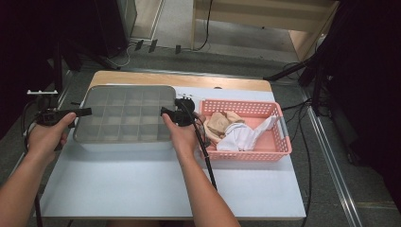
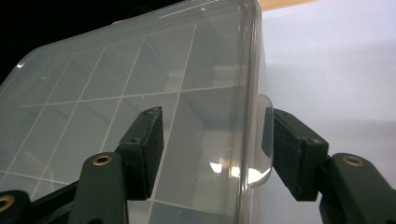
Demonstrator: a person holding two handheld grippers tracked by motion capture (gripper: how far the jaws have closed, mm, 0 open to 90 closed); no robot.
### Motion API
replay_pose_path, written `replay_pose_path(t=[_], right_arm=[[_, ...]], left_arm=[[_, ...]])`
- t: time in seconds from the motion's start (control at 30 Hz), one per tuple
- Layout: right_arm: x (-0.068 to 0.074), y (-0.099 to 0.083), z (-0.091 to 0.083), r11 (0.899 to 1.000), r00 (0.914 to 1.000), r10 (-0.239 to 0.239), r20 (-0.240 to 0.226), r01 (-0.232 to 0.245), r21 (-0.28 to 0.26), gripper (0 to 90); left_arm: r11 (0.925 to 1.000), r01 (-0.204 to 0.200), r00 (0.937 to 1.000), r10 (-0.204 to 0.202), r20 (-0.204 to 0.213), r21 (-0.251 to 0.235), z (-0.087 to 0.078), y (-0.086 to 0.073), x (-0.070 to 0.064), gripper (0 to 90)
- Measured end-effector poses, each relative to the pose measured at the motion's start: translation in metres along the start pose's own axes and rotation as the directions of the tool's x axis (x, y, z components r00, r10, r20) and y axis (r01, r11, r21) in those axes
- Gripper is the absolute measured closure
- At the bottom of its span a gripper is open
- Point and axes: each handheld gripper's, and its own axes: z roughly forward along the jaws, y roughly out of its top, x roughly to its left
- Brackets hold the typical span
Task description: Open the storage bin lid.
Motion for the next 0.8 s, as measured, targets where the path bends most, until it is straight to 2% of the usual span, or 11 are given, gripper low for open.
replay_pose_path(t=[0.17,0.27,0.43,0.6,0.8], right_arm=[[-0.003,0.001,0.001,1.0,0.9999,0.011,-0.01,-0.011,-0.005,40.5],[-0.008,0.003,0.003,1.0,0.9987,0.029,-0.043,-0.029,-0.002,44.2],[-0.008,0.002,0.002,1.0,0.9991,0.019,-0.039,-0.019,-0.016,45.5],[-0.009,0.001,0.001,0.999,0.9985,0.035,-0.041,-0.036,-0.022,47.9],[-0.009,0.001,-0.004,0.998,0.9976,0.05,-0.048,-0.051,-0.034,50.5]], left_arm=[[0.9993,0.027,0.9991,-0.027,0.032,0.028,0.0,0.0,0.002,44.5],[0.9992,0.027,0.9993,-0.028,0.026,0.031,-0.002,0.001,0.002,46.9],[0.9978,0.058,0.998,-0.059,0.025,0.034,-0.005,0.001,0.003,52.0],[0.9976,0.061,0.9981,-0.061,0.012,0.034,-0.006,0.001,0.001,53.2],[0.998,0.062,0.9979,-0.062,0.017,0.009,-0.011,0.001,0.0,55.7]])
